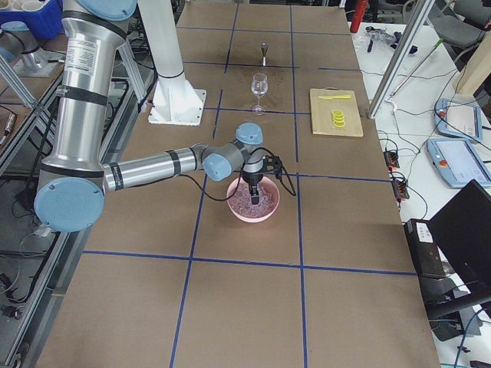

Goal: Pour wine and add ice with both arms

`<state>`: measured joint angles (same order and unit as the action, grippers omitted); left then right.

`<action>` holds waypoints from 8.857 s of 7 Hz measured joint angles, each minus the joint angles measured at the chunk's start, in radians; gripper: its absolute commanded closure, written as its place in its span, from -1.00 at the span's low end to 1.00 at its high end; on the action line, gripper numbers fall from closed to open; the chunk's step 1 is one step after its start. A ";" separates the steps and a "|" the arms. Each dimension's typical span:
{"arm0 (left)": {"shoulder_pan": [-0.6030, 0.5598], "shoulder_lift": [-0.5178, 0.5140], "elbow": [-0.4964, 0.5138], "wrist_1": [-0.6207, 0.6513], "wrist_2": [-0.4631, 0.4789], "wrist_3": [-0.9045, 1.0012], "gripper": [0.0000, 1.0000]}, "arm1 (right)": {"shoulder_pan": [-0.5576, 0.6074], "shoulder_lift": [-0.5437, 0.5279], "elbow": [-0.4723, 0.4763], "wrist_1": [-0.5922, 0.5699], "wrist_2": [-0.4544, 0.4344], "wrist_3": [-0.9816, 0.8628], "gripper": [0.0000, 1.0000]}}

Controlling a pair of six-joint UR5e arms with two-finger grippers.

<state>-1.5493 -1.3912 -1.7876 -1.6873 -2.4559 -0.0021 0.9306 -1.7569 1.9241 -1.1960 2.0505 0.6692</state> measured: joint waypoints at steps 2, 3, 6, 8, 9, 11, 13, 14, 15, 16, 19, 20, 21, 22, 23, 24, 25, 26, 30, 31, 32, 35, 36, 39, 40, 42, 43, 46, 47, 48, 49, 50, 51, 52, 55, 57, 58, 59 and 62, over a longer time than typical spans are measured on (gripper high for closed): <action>-0.001 0.000 0.003 0.000 0.000 0.001 -1.00 | -0.006 0.010 -0.003 0.012 0.002 0.019 -0.19; -0.001 0.000 0.003 0.000 0.000 0.001 -1.00 | -0.009 0.012 -0.003 0.014 0.002 0.022 0.14; 0.000 0.001 0.004 0.000 0.000 0.001 -1.00 | -0.016 0.013 -0.004 0.010 -0.002 0.024 1.00; -0.001 0.001 0.005 0.000 0.000 0.001 -1.00 | -0.014 0.013 0.014 0.006 -0.002 0.023 1.00; 0.000 0.001 0.005 0.000 0.001 0.001 -1.00 | -0.010 0.013 0.045 -0.002 0.001 0.021 1.00; 0.000 0.001 0.005 0.000 0.001 0.001 -1.00 | 0.025 0.040 0.153 -0.106 0.008 0.019 1.00; -0.001 0.002 0.004 0.003 0.008 0.001 -1.00 | 0.051 0.220 0.231 -0.346 0.006 0.021 1.00; -0.001 0.003 0.002 0.004 0.013 0.001 -1.00 | 0.043 0.343 0.239 -0.473 0.003 0.022 1.00; 0.000 0.003 -0.002 0.007 0.018 0.001 -1.00 | 0.024 0.456 0.241 -0.576 -0.002 0.038 1.00; 0.001 0.001 -0.005 0.008 0.029 0.001 -1.00 | -0.017 0.549 0.241 -0.637 -0.025 0.099 1.00; 0.001 -0.004 -0.015 0.008 0.063 0.003 -1.00 | -0.207 0.786 0.187 -0.676 -0.132 0.314 1.00; 0.000 -0.008 -0.015 0.008 0.065 0.002 -1.00 | -0.260 0.857 0.145 -0.677 -0.152 0.367 1.00; 0.000 -0.011 -0.015 0.008 0.066 0.001 -1.00 | -0.315 0.923 0.095 -0.677 -0.195 0.419 1.00; 0.000 -0.015 -0.014 0.008 0.066 0.001 -1.00 | -0.362 0.996 0.030 -0.677 -0.243 0.470 1.00; 0.000 -0.018 -0.012 0.008 0.066 0.001 -1.00 | -0.390 1.071 -0.048 -0.677 -0.268 0.514 1.00; 0.000 -0.019 -0.011 0.008 0.066 0.001 -1.00 | -0.407 1.121 -0.105 -0.678 -0.282 0.544 1.00; 0.000 -0.020 -0.010 0.008 0.066 0.001 -1.00 | -0.419 1.141 -0.130 -0.686 -0.292 0.557 0.90; 0.001 -0.021 -0.008 0.008 0.066 0.001 -1.00 | -0.426 1.146 -0.138 -0.706 -0.297 0.561 0.80; 0.001 -0.023 -0.004 0.006 0.066 0.001 -1.00 | -0.444 1.137 -0.135 -0.750 -0.299 0.564 0.18; 0.001 -0.023 -0.004 0.006 0.066 0.001 -1.00 | -0.451 1.135 -0.134 -0.757 -0.300 0.564 0.11; 0.002 -0.023 -0.003 0.005 0.066 0.001 -1.00 | -0.455 1.134 -0.134 -0.763 -0.300 0.564 0.05; 0.002 -0.023 -0.001 0.005 0.066 0.001 -1.00 | -0.459 1.133 -0.134 -0.778 -0.303 0.564 -1.00; 0.002 -0.022 -0.001 0.005 0.066 0.001 -1.00 | -0.459 1.132 -0.131 -0.779 -0.310 0.563 -1.00; 0.002 -0.023 -0.001 0.004 0.065 0.003 -1.00 | -0.393 1.059 -0.053 -0.775 -0.299 0.472 -1.00; 0.002 -0.023 -0.001 0.003 0.066 0.003 -1.00 | -0.342 0.994 0.000 -0.772 -0.265 0.398 -1.00; 0.002 -0.023 -0.001 0.003 0.065 0.003 -1.00 | -0.183 0.864 0.050 -0.767 -0.141 0.179 -1.00; 0.001 -0.021 0.000 0.003 0.065 0.002 -1.00 | -0.090 0.788 0.054 -0.766 -0.086 0.037 -1.00; -0.001 -0.005 -0.001 0.004 0.064 0.004 -1.00 | 0.141 0.444 0.040 -0.552 0.045 -0.238 -1.00; -0.003 -0.002 -0.003 0.004 0.065 0.004 -1.00 | 0.194 0.335 0.022 -0.480 0.059 -0.299 -1.00; -0.007 0.000 -0.006 0.005 0.065 0.004 -1.00 | 0.242 0.242 0.009 -0.446 0.063 -0.351 -1.00; -0.011 0.000 -0.009 0.005 0.066 0.004 -1.00 | 0.289 0.170 0.003 -0.434 0.068 -0.378 -1.00; -0.013 0.000 -0.007 0.004 0.066 0.004 -1.00 | 0.331 0.118 -0.003 -0.431 0.075 -0.392 -1.00; -0.013 0.000 -0.004 0.004 0.066 0.003 -1.00 | 0.382 0.088 -0.020 -0.430 0.104 -0.411 -1.00; -0.014 -0.001 -0.001 0.004 0.066 0.002 -1.00 | 0.444 0.068 -0.043 -0.429 0.152 -0.466 -1.00; -0.014 0.001 0.000 0.007 0.065 0.001 -1.00 | 0.574 -0.003 -0.073 -0.429 0.223 -0.637 -1.00; -0.014 0.003 -0.001 0.007 0.065 0.001 -1.00 | 0.588 -0.021 -0.081 -0.430 0.244 -0.644 -1.00; -0.014 0.003 -0.002 0.008 0.064 0.001 -1.00 | 0.589 -0.038 -0.083 -0.429 0.244 -0.648 -1.00; -0.014 0.003 -0.002 0.008 0.064 0.001 -1.00 | 0.589 -0.051 -0.084 -0.427 0.244 -0.651 -1.00; -0.014 0.003 -0.003 0.008 0.064 0.001 -1.00 | 0.590 -0.056 -0.082 -0.426 0.248 -0.647 -1.00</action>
<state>-1.5631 -1.3883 -1.7907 -1.6797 -2.3915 -0.0016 1.5202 -1.8125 1.8426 -1.6215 2.2985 0.0219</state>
